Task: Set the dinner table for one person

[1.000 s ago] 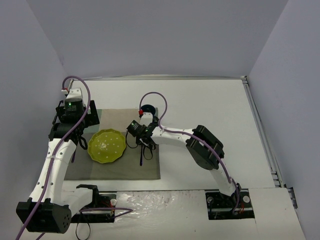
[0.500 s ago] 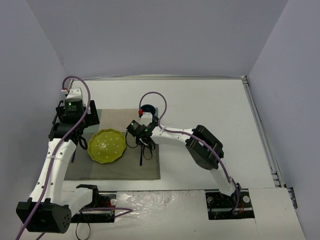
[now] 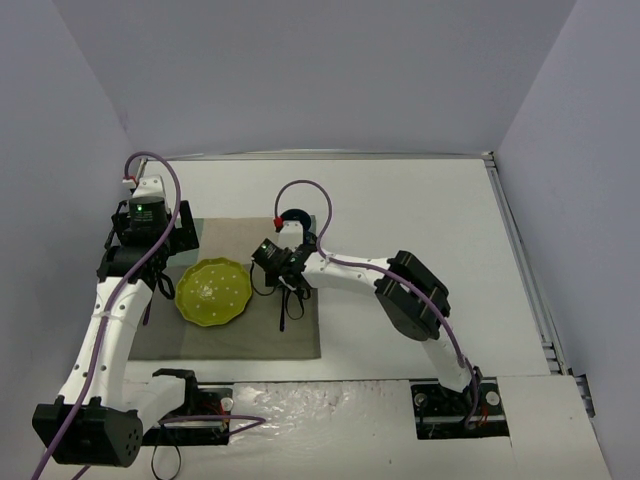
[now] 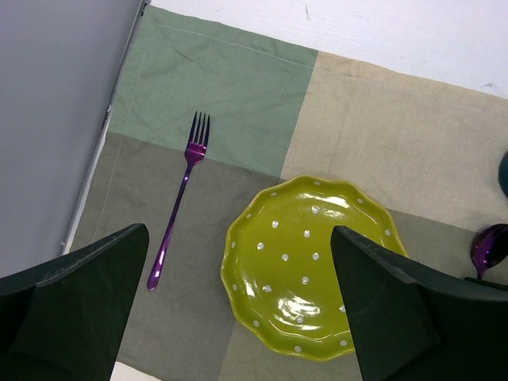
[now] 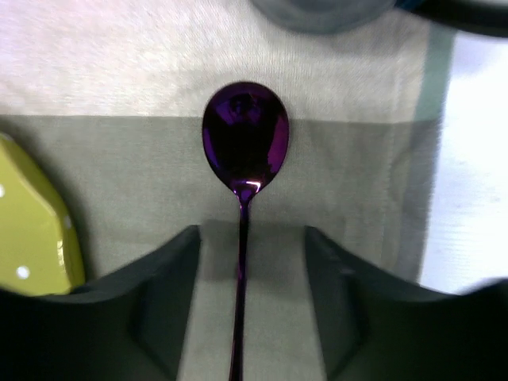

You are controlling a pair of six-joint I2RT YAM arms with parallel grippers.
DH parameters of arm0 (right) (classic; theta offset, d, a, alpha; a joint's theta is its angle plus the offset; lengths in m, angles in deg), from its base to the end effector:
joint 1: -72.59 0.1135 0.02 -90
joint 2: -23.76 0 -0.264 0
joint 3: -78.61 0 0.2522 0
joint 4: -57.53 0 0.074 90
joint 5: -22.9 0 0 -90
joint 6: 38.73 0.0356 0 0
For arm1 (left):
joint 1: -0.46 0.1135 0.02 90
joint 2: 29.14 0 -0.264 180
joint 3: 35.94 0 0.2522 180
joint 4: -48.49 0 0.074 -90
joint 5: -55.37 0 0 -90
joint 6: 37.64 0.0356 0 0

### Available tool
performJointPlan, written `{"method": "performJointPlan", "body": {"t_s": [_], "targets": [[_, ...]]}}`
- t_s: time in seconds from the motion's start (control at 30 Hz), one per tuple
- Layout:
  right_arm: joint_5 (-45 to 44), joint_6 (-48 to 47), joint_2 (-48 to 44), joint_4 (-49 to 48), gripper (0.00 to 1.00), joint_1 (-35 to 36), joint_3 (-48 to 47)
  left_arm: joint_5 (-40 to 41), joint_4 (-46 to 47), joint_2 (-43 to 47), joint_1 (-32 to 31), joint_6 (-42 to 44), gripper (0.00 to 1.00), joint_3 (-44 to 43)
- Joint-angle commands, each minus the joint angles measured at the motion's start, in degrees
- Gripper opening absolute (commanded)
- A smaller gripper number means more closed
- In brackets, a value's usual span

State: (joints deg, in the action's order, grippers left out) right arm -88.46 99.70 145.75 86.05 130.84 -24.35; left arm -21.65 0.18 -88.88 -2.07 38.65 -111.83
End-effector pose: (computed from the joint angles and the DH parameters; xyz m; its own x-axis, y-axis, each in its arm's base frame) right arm 0.2587 0.3934 0.1761 -0.7533 0.1067 -0.6489 -0.1492 0.9333 0.3266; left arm 0.2214 -0.0018 0.3538 -0.4818 -0.2099 -0.8508 -0.2688 0.9595 -0.0845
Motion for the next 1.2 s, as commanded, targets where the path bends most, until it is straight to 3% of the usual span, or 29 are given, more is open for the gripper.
{"method": "performJointPlan", "body": {"t_s": [0.0,0.07,0.1,0.17,0.43,0.83,1.17], "targets": [[-8.7,-5.3,-12.8,-0.9,0.6,1.7,-0.1,-1.3,-0.5,3.4,-0.1,-1.2,0.97,-3.6],[-10.9,-8.0,-16.6,-1.6,0.71,1.7,2.1,-1.5,-1.7,5.3,-0.1,-2.0,0.97,-4.0],[-11.0,-8.0,-16.7,-2.0,0.71,1.7,2.1,-1.6,-1.7,5.9,-0.1,-2.0,0.97,-4.0],[-14.5,-12.4,-23.0,-2.6,0.85,1.7,5.7,-2.4,-4.8,7.5,-0.1,-2.7,0.97,-4.9],[-22.8,-21.5,-41.3,-4.1,0.99,0.8,16.1,-4.9,-13.7,13.6,0.0,-2.6,0.97,-11.1],[-34.6,-30.2,-70.9,-5.4,1.0,-1.0,31.6,-4.8,-22.9,27.6,-0.2,3.0,0.97,-16.0],[-41.4,-39.0,-83.9,-7.8,1.0,-1.1,36.3,3.1,-22.3,38.0,-3.7,4.0,0.97,-12.6]]}}
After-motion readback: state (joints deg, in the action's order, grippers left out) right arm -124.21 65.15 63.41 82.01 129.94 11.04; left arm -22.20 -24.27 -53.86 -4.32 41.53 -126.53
